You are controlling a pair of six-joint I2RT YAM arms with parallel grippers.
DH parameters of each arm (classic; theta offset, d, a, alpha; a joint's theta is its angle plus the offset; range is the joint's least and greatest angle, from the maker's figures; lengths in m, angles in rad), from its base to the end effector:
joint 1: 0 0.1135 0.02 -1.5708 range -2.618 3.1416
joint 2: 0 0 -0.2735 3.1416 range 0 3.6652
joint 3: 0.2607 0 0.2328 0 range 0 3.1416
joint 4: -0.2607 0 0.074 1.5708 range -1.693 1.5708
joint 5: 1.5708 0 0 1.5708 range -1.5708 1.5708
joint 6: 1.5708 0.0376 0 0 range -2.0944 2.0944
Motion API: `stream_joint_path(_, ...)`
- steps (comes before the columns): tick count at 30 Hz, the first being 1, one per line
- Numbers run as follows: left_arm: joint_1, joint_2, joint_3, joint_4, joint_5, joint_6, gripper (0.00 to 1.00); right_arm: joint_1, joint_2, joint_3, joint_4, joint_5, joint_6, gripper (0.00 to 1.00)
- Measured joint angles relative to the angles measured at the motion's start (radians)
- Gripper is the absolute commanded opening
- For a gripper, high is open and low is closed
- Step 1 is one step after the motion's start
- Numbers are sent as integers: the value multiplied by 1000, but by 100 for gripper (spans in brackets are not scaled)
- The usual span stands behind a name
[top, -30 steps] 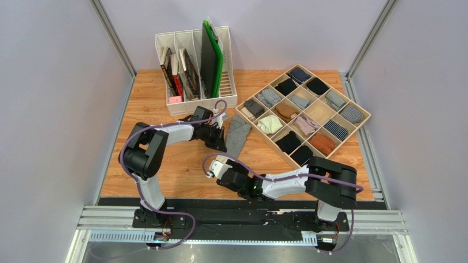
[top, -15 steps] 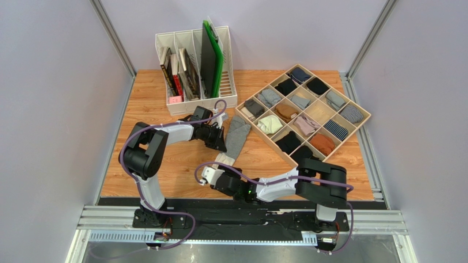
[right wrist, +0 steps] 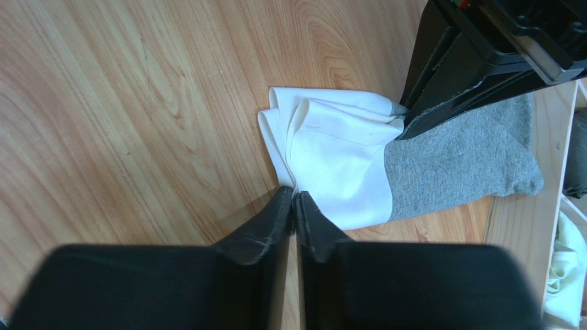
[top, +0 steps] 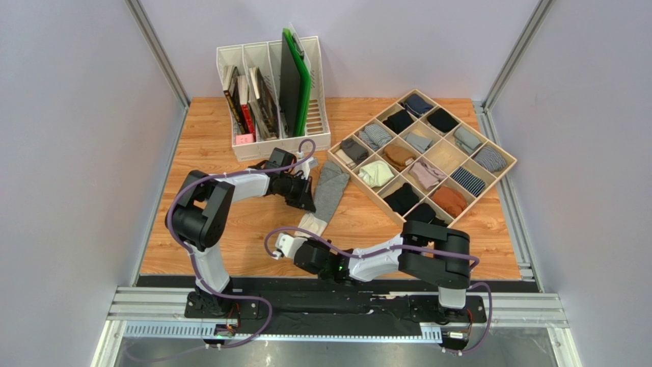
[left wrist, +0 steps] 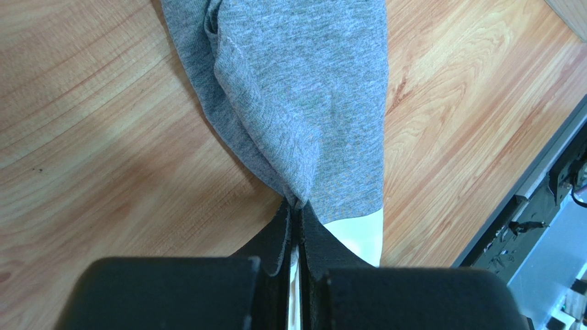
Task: Roll the underwear
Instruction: Roll the underwear to the center of the board.
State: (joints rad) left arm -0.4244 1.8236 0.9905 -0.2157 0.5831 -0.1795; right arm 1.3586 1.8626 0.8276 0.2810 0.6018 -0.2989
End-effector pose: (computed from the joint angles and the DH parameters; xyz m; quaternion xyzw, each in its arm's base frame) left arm 0.2983 -0.1575 0.1609 0.1866 0.9094 -0.3386 0.1534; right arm 0.0928 0.3295 0.1408 -0.5665 0.6791 -0.0430 0.4648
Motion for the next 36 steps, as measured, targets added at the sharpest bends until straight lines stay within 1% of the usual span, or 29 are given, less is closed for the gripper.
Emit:
stream_joint_path(7,1,0,0,0,0,0,0,-18,4,17,-10,8,23,0)
stream_joint_path(10,1,0,0,0,0,0,0,-31,-13,17,-40,1,46,0)
stream_joint_path(16,2,0,-2,4,0,-1,0,-106,-84,16,-124,-23,113,0)
stream_joint_path(21,2,0,-3,5,4,-1,0,-172,-126,17,-129,-37,150,0)
stream_joint_path(31,3,0,-12,25,16,-5,0,-209,-131,47,-180,-84,186,0)
stream_joint_path(34,3,0,-14,30,17,-10,17,-222,-139,66,-206,-93,205,0)
stream_joint_path(35,3,0,-17,34,14,-16,28,-230,-145,77,-225,-100,217,0)
stream_joint_path(36,4,0,-19,39,13,-21,33,-240,-151,87,-240,-107,228,0)
